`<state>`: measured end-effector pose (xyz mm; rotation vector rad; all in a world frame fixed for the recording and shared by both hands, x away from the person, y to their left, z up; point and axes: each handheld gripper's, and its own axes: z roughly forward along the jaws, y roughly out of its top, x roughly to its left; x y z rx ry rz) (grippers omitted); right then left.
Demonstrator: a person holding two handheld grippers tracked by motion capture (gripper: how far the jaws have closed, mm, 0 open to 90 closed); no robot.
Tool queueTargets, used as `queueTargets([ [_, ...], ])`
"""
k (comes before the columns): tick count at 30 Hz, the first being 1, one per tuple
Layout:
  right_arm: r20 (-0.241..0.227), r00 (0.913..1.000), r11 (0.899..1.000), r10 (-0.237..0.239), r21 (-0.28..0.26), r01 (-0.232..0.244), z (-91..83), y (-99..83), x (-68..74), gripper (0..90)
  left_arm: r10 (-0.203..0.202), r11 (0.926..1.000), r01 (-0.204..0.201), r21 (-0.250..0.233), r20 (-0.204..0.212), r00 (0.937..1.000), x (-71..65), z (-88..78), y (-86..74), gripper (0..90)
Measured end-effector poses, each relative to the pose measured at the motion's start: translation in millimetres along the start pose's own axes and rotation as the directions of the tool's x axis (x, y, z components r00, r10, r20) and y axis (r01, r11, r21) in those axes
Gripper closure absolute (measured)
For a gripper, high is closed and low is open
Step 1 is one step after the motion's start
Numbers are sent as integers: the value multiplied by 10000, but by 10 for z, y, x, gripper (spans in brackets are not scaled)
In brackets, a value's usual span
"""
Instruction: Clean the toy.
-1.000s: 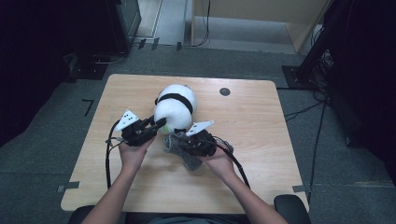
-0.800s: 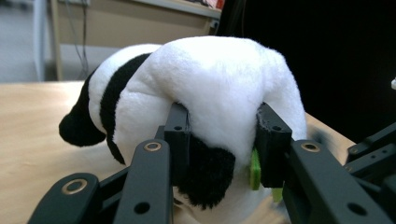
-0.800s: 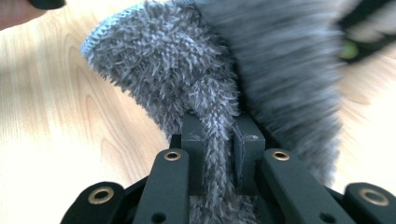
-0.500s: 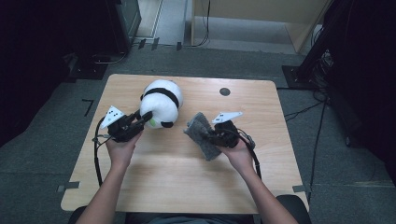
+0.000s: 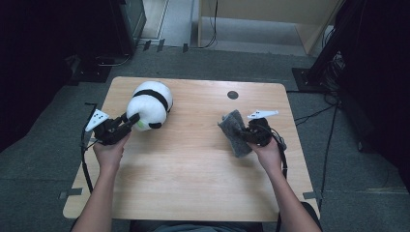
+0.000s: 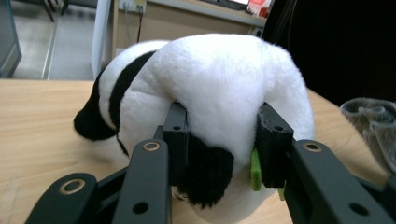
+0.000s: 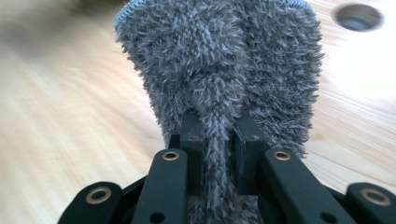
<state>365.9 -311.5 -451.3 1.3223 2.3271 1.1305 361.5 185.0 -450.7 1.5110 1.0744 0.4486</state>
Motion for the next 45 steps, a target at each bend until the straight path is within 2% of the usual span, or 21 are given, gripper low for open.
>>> queueTargets([
  [3, 235, 9995, 9997, 222, 135, -225, 60, -38, -90, 780, -107, 9987, 103, 503, 75, 9999, 63, 7, -44, 609],
  [7, 482, 9985, 9992, 264, 274, -277, 163, -71, -157, 760, -268, 9960, 249, 857, 217, 9994, 110, 29, -99, 581],
  [11, 691, 9975, 9994, 160, 305, -181, 269, -94, -214, 755, -62, 9910, 42, 1340, 146, 9999, 129, 86, -159, 539],
  [14, 788, 9967, 9984, 190, 522, -231, 358, -123, -251, 749, 6, 9846, -32, 1750, 151, 9999, 142, 140, -204, 438],
  [16, 738, 9970, 9974, 253, 650, -302, 397, -143, -264, 743, 268, 9816, -292, 1885, 151, 9995, 129, 158, -217, 424],
  [18, 723, 9971, 9971, 220, 708, -272, 413, -155, -275, 729, 244, 9792, -257, 2012, 91, 9997, 130, 178, -226, 375],
  [21, 637, 9971, 9964, 405, 722, -451, 424, -173, -300, 688, 498, 9708, -509, 2343, 107, 9987, 149, 204, -257, 349],
  [22, 591, 9974, 9963, 423, 727, -465, 428, -181, -308, 677, 613, 9690, -617, 2391, 92, 9981, 153, 207, -265, 342],
  [25, 544, 9973, 9958, 502, 737, -541, 428, -186, -312, 629, 606, 9710, -620, 2309, 130, 9981, 163, 200, -259, 325],
  [30, 343, 9973, 9945, 648, 796, -673, 429, -196, -334, 535, 621, 9629, -630, 2625, 116, 9980, 179, 204, -240, 275],
  [32, 352, 9971, 9944, 669, 792, -695, 417, -192, -336, 504, 538, 9606, -588, 2716, 258, 9982, 185, 198, -222, 260],
  [35, 215, 9965, 9932, 807, 823, -822, 406, -190, -343, 468, 545, 9572, -602, 2831, 280, 9981, 188, 200, -211, 223],
  [39, 159, 9966, 9929, 805, 862, -816, 380, -181, -344, 464, 539, 9546, -590, 2919, 254, 9982, 190, 174, -181, 183],
  [41, 171, 9969, 9933, 774, 843, -786, 354, -175, -346, 452, 591, 9564, -615, 2857, 171, 9981, 198, 151, -169, 177],
  [43, 192, 9969, 9945, 766, 706, -778, 317, -166, -349, 446, 448, 9605, -480, 2740, 178, 9988, 201, 129, -147, 177],
  [45, 102, 9971, 9957, 759, 517, -763, 274, -154, -343, 438, 440, 9603, -496, 2744, 265, 9987, 187, 108, -123, 177],
])
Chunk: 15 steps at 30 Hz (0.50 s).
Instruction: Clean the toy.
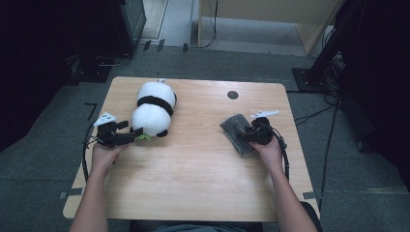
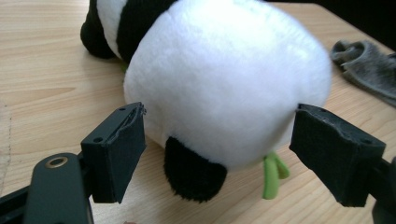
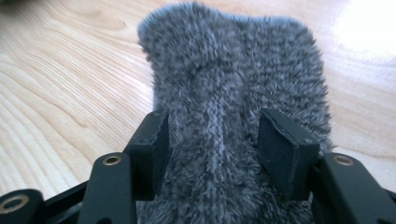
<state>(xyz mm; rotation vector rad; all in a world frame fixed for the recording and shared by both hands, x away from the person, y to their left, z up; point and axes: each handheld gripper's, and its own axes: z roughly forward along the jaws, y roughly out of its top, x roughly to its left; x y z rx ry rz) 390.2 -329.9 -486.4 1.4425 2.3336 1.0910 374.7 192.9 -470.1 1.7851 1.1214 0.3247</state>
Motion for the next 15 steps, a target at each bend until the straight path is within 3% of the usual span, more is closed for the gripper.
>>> queueTargets([
  [4, -17, 9999, 9995, -119, -277, 118, -82, 22, 46, 433, 329, 9994, -327, 101, -139, 9994, -65, -74, 53, 176],
  [7, -53, 9999, 9987, -139, -492, 137, -152, 36, 93, 434, 467, 9989, -467, 9, -13, 9989, -127, -139, 106, 176],
  [15, -238, 9974, 9938, -680, -897, 656, -306, 77, 279, 434, 1308, 9914, -1308, 5, 148, 9913, -350, -195, 221, 177],
])
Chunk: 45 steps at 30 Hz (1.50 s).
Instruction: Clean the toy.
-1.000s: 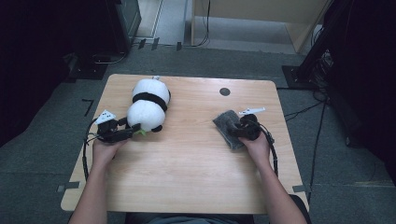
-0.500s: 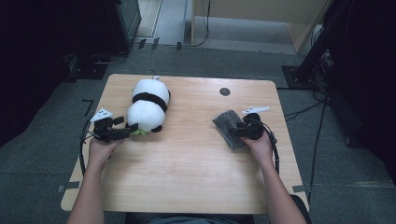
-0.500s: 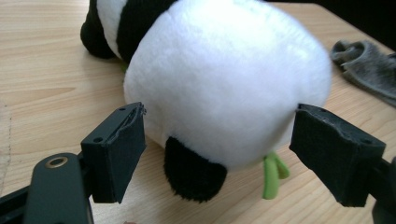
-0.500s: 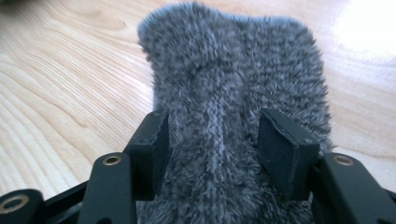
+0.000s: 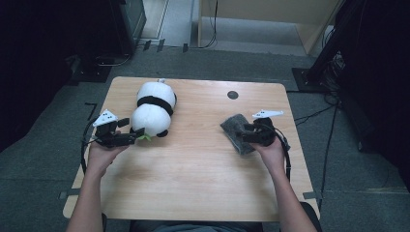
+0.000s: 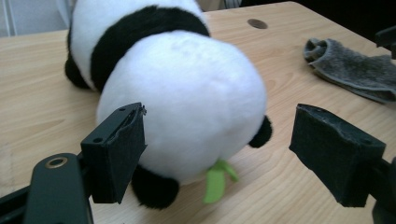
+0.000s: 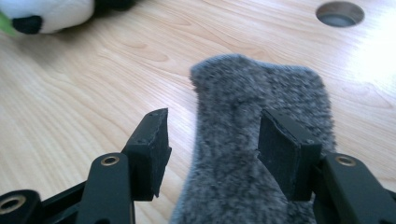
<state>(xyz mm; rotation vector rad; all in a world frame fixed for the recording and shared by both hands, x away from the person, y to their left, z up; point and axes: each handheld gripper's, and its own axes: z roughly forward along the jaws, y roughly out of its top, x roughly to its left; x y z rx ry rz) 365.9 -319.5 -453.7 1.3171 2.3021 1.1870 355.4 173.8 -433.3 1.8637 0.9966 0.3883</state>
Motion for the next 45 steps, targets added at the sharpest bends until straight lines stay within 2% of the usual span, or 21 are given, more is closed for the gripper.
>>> queueTargets([
  [3, -122, 9997, 9998, -199, -86, 198, -9, 8, 75, 434, 85, 10000, -84, -18, 299, 9995, -88, 13, 37, 177],
  [9, -541, 9976, 9989, -426, -238, 413, 22, 7, 211, 435, 548, 9983, -559, 134, 744, 9957, -301, 118, 82, 176],
  [13, -781, 9949, 9978, -637, -245, 620, 71, -14, 303, 434, 500, 9984, -524, 189, 1070, 9930, -426, 203, 87, 176],
  [17, -1097, 9914, 9974, -708, -182, 692, 140, -43, 369, 433, 682, 9969, -722, 310, 1162, 9909, -522, 295, 64, 176],
  [20, -1361, 9875, 9968, -800, -52, 801, 183, -57, 427, 432, 730, 9957, -798, 469, 1314, 9886, -579, 367, 36, 176],
  [23, -1855, 9795, 9967, -789, 50, 813, 224, -72, 490, 442, 755, 9941, -855, 672, 1393, 9874, -639, 441, 6, 178],
  [25, -1993, 9761, 9958, -862, 129, 906, 255, -82, 533, 437, 797, 9928, -916, 766, 1455, 9861, -683, 495, -17, 181],
  [29, -2057, 9722, 9920, -1116, 354, 1214, 333, -109, 610, 421, 948, 9874, -1135, 1101, 1623, 9822, -775, 621, -59, 181],
  [34, -2127, 9696, 9891, -1208, 576, 1358, 408, -148, 694, 403, 1044, 9821, -1293, 1370, 1759, 9789, -849, 766, -120, 186],
  [38, -1864, 9738, 9895, -1303, 381, 1397, 437, -212, 737, 402, 857, 9812, -1151, 1548, 1847, 9791, -856, 883, -166, 194],
  [42, -1623, 9768, 9871, -1400, 548, 1506, 477, -282, 761, 402, 1006, 9752, -1350, 1751, 1924, 9761, -861, 992, -200, 202],
  [45, -1673, 9767, 9865, -1344, 708, 1478, 517, -323, 780, 393, 1151, 9705, -1525, 1865, 1973, 9736, -875, 1064, -228, 202],
])
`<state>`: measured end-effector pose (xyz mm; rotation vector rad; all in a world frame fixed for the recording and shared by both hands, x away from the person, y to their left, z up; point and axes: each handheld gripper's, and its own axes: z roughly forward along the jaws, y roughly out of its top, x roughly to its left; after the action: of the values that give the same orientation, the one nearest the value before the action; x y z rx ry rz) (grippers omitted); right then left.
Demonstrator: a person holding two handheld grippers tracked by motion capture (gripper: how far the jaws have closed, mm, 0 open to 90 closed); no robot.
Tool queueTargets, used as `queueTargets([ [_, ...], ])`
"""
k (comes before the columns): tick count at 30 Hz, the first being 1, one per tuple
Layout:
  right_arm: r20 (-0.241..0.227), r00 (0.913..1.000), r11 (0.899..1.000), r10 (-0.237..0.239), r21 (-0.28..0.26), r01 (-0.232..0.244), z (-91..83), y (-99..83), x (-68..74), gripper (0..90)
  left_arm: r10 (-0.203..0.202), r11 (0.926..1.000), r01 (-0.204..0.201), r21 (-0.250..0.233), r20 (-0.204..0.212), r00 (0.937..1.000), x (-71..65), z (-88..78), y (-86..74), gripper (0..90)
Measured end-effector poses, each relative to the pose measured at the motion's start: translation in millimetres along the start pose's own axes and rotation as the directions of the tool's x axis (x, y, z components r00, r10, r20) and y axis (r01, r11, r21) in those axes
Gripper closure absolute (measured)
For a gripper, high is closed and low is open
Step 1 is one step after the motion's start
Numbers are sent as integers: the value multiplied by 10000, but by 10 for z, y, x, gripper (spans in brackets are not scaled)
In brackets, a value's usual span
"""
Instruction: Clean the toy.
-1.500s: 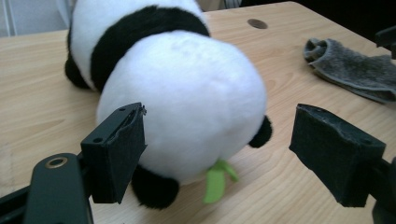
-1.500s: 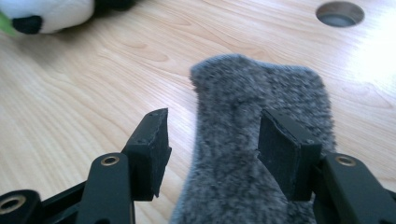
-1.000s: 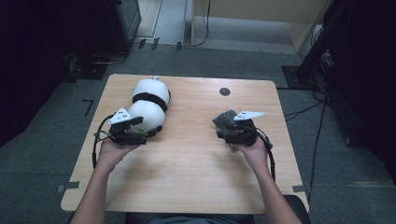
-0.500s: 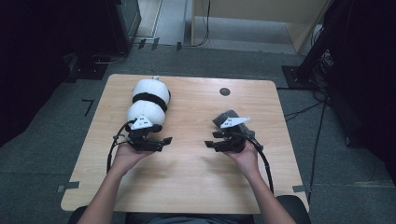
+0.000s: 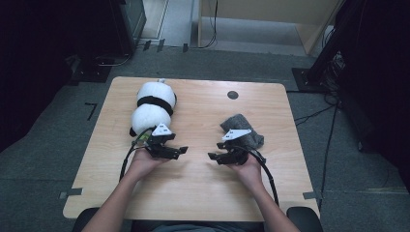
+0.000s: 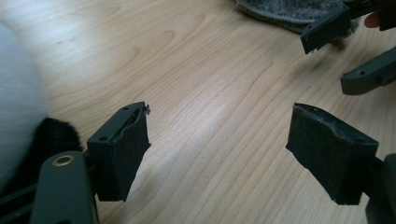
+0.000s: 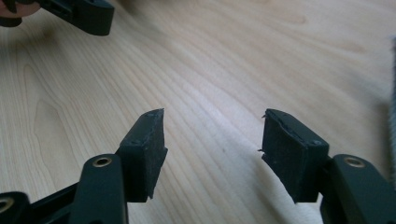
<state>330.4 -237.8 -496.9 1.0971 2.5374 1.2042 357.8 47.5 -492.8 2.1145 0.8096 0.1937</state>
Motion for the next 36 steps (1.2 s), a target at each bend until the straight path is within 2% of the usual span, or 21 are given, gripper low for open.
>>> queueTargets([
  [3, 69, 9999, 9999, -114, 76, 113, 38, -26, 27, 392, 69, 9998, -71, 191, 88, 9999, -9, 69, -12, 206],
  [6, 62, 10000, 10000, -29, 52, 29, 76, -45, 47, 394, 353, 9987, -354, 365, 33, 9994, -31, 129, -26, 207],
  [10, 279, 9992, 9992, -282, 287, 274, 160, -81, 73, 393, 429, 9975, -430, 568, 35, 9991, -22, 203, -54, 210],
  [13, 432, 9981, 9990, -446, 113, 442, 184, -91, 93, 396, 564, 9961, -562, 679, -8, 9984, -22, 245, -74, 213],
  [17, 630, 9964, 9983, -563, -127, 572, 207, -108, 94, 388, 987, 9923, -967, 771, -213, 9949, -51, 283, -90, 212],
  [22, 803, 9931, 9949, -854, -474, 894, 239, -142, 93, 364, 1073, 9916, -1054, 748, -217, 9940, -53, 285, -99, 211],
  [27, 1000, 9903, 9938, -962, -466, 1013, 254, -136, 103, 360, 1110, 9912, -1087, 762, -270, 9935, -57, 285, -101, 211],
  [32, 1074, 9874, 9924, -1164, -283, 1201, 277, -126, 133, 282, 1323, 9881, -1279, 851, -482, 9900, -86, 293, -103, 210],
  [36, 1054, 9877, 9925, -1154, -277, 1189, 282, -118, 122, 272, 1285, 9887, -1244, 837, -446, 9907, -81, 291, -103, 211],
])
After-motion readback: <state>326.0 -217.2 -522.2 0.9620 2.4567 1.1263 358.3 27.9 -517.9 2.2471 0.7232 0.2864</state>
